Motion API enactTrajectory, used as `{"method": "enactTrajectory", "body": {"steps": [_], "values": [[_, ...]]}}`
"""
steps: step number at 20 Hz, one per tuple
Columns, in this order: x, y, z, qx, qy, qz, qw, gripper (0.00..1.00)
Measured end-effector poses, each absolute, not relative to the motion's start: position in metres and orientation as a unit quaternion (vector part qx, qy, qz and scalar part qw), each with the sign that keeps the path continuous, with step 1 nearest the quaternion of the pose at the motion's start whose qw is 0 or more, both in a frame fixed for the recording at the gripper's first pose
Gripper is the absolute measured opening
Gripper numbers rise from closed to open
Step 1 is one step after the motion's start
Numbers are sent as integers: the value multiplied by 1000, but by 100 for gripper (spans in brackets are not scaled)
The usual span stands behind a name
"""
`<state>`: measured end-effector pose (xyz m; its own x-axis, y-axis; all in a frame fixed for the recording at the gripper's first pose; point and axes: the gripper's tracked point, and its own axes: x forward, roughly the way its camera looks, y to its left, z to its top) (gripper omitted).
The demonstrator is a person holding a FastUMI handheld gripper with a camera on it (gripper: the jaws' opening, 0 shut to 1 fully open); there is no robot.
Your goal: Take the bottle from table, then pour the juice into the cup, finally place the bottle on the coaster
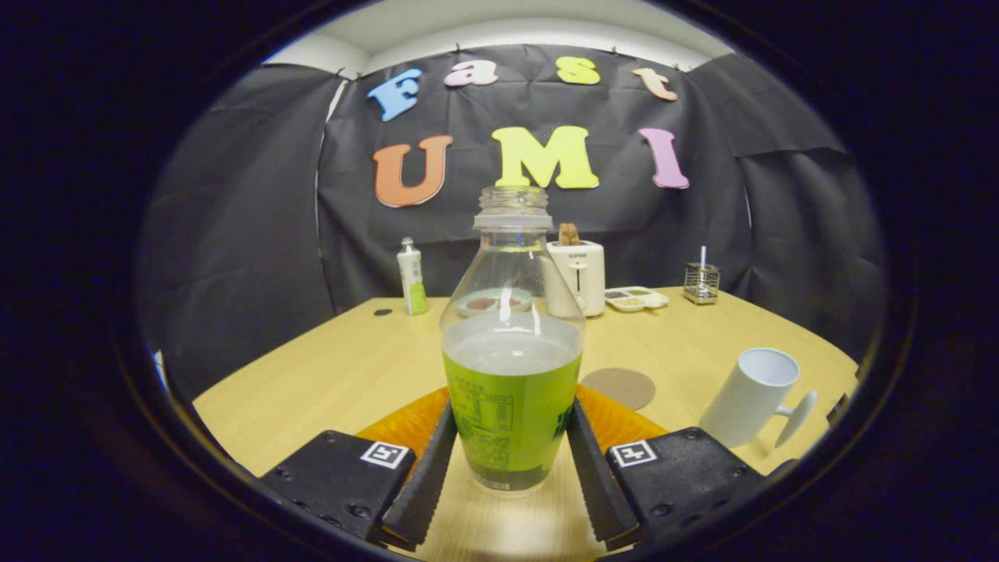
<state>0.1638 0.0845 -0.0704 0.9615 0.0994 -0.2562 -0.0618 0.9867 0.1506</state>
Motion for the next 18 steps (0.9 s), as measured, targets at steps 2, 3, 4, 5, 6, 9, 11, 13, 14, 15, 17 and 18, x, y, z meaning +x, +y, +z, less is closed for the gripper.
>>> {"method": "enactTrajectory", "body": {"steps": [2, 3, 4, 5, 6, 9, 11, 13, 14, 15, 17, 18], "values": [[163, 71, -57, 128, 114, 32, 985, 79], [164, 65, -53, 151, 107, 27, 982, 78], [166, 59, -51, 178, 101, 25, 978, 78], [168, 56, -50, 204, 98, 27, 974, 78], [170, 54, -50, 229, 96, 30, 968, 78], [174, 46, -53, 316, 94, 39, 943, 78], [179, 46, -58, 370, 100, 40, 923, 78], [182, 46, -61, 429, 103, 45, 896, 78], [185, 47, -59, 458, 98, 48, 882, 78], [188, 48, -57, 481, 95, 53, 870, 77], [195, 50, -52, 525, 85, 54, 845, 78], [199, 50, -51, 543, 82, 55, 834, 78]]}}
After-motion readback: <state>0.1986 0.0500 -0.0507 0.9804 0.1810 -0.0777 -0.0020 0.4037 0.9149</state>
